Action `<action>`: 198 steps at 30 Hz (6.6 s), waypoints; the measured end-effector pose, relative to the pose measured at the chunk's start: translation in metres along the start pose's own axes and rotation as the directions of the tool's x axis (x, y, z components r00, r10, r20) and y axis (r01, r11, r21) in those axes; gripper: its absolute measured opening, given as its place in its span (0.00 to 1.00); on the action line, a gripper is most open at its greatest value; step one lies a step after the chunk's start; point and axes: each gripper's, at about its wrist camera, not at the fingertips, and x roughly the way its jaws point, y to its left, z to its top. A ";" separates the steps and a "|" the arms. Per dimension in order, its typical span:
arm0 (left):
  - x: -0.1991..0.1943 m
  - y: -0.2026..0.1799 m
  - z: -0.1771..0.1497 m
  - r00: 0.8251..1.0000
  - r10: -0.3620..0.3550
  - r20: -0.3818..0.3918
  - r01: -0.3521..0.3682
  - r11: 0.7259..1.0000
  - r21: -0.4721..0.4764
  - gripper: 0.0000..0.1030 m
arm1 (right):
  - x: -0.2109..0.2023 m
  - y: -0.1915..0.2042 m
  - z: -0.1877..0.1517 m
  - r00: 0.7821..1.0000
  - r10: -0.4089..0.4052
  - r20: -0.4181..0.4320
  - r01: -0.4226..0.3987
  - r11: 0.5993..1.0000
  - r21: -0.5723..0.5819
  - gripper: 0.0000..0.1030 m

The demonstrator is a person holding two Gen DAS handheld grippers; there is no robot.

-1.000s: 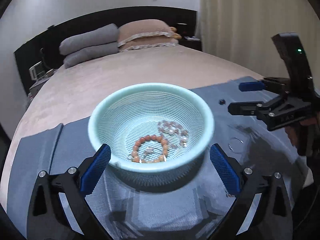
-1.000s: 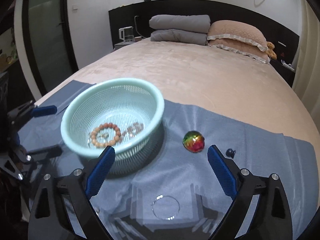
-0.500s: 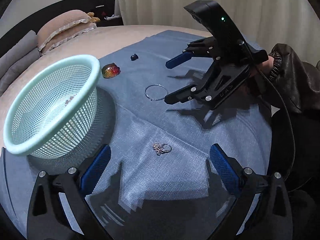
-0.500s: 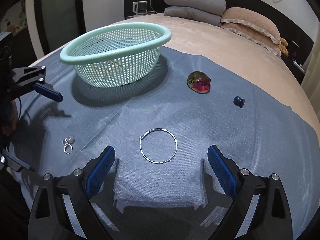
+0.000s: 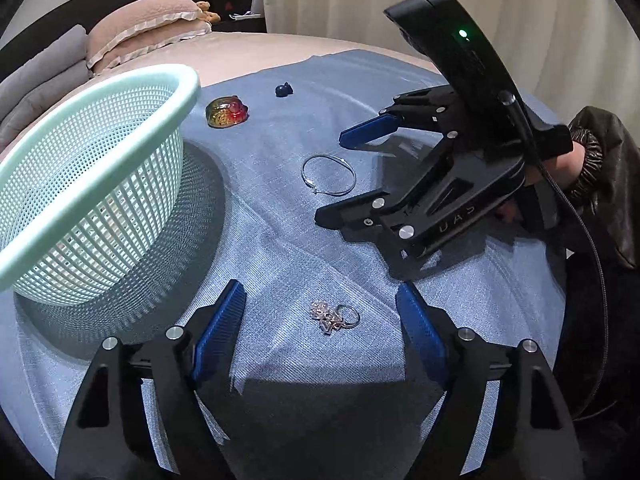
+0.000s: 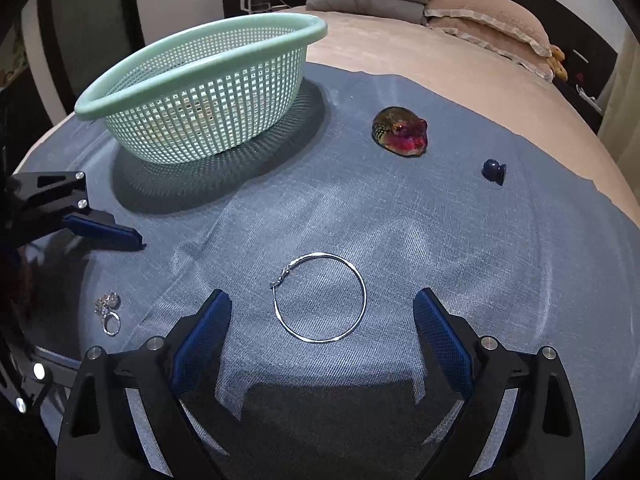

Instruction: Organize jewelry

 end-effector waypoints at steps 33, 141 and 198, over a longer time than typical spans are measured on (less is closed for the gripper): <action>-0.097 0.007 -0.007 0.988 0.037 0.150 -0.006 0.980 -0.198 0.09 | -0.097 -0.013 -0.033 0.986 0.028 0.163 -0.053 0.987 0.149 0.39; -0.131 -0.020 0.009 0.808 0.585 0.067 -0.490 0.731 -0.475 0.94 | -0.157 0.015 -0.036 0.957 -0.198 0.213 0.127 0.944 0.306 0.86; -0.147 -0.155 -0.064 0.801 0.595 0.064 -0.483 0.705 -0.520 0.94 | -0.187 0.086 -0.144 0.931 -0.282 0.230 0.212 0.934 0.289 0.88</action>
